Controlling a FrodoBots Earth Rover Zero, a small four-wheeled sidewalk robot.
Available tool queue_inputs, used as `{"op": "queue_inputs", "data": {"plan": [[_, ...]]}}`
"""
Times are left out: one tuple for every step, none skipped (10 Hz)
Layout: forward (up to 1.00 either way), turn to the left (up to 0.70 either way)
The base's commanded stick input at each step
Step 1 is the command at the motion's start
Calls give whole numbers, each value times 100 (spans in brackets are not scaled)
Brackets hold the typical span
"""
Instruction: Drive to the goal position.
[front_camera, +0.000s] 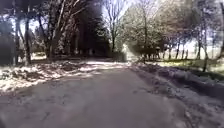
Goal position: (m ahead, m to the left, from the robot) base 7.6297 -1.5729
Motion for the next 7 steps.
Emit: {"op": "queue_inputs", "data": {"plan": [[70, 0], [70, 0], [70, 0], [70, 0], [70, 0], [70, 0], [70, 0]]}}
